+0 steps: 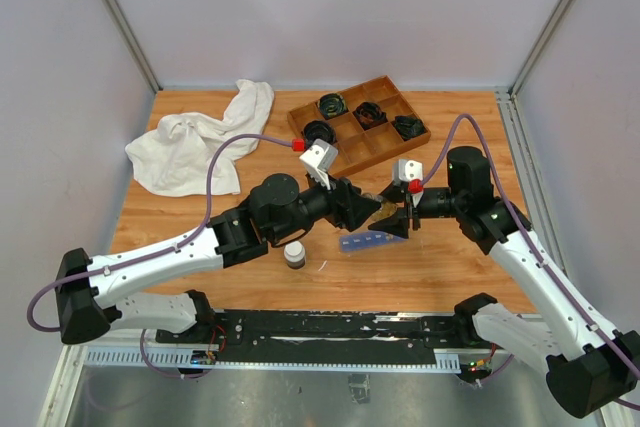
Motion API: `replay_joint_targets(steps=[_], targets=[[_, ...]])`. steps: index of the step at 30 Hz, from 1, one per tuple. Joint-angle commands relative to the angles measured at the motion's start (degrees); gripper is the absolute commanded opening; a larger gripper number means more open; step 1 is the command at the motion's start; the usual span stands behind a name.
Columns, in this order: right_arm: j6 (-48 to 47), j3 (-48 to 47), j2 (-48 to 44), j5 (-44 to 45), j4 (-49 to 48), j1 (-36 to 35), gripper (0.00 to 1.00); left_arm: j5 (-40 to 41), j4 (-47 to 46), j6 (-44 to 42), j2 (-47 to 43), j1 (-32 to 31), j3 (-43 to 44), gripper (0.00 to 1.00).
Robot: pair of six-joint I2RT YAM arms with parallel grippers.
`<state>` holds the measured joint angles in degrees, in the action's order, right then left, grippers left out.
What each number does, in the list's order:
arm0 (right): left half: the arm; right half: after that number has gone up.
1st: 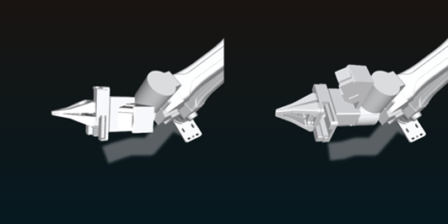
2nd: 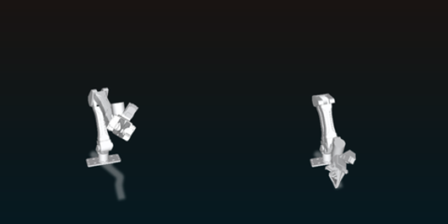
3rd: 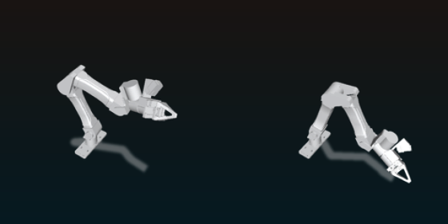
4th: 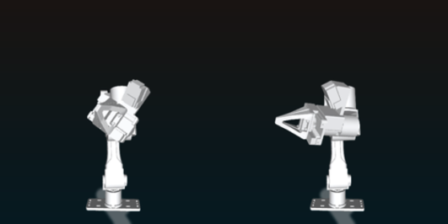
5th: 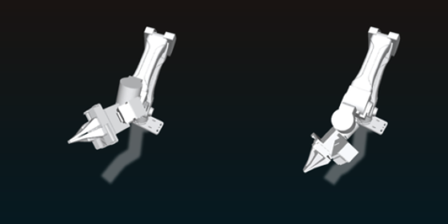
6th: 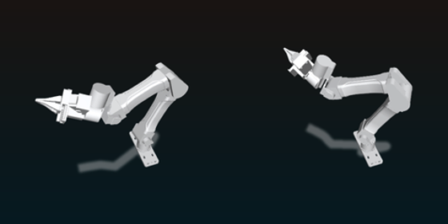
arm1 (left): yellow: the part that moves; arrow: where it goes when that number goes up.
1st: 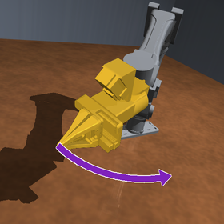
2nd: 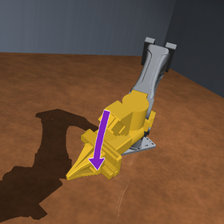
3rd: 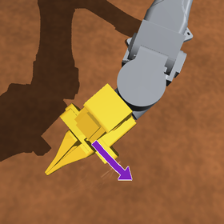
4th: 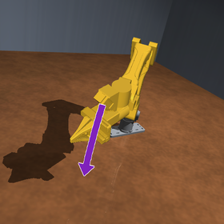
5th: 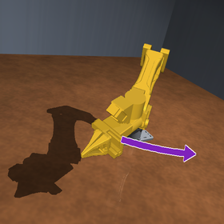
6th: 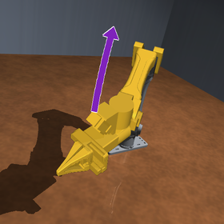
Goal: Sort the pills into containers
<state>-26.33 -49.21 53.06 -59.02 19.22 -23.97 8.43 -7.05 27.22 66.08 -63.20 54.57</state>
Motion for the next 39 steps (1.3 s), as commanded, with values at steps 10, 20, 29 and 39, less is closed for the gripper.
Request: replay_joint_targets(steps=[10, 20, 29, 39], targets=[[0.7, -0.7, -0.3, -1.2, -1.5, 0.8, 0.06, -1.0, 0.4, -0.9, -0.6, -0.6, 1.7, 0.64], [0.8, -0.7, -0.3, -1.4, -1.6, 0.9, 0.05, -5.2, 0.2, -0.8, 0.8, -0.6, 1.6, 0.4], [1.0, -0.8, -0.6, -2.3, -1.6, 0.9, 0.05, -18.0, -2.2, -12.7, 2.4, -0.5, -1.6, 0.36], [1.0, -0.7, -0.9, -3.3, -1.6, 1.4, 0.05, -47.0, 5.2, -43.1, 2.5, 7.6, -2.2, 0.34]])
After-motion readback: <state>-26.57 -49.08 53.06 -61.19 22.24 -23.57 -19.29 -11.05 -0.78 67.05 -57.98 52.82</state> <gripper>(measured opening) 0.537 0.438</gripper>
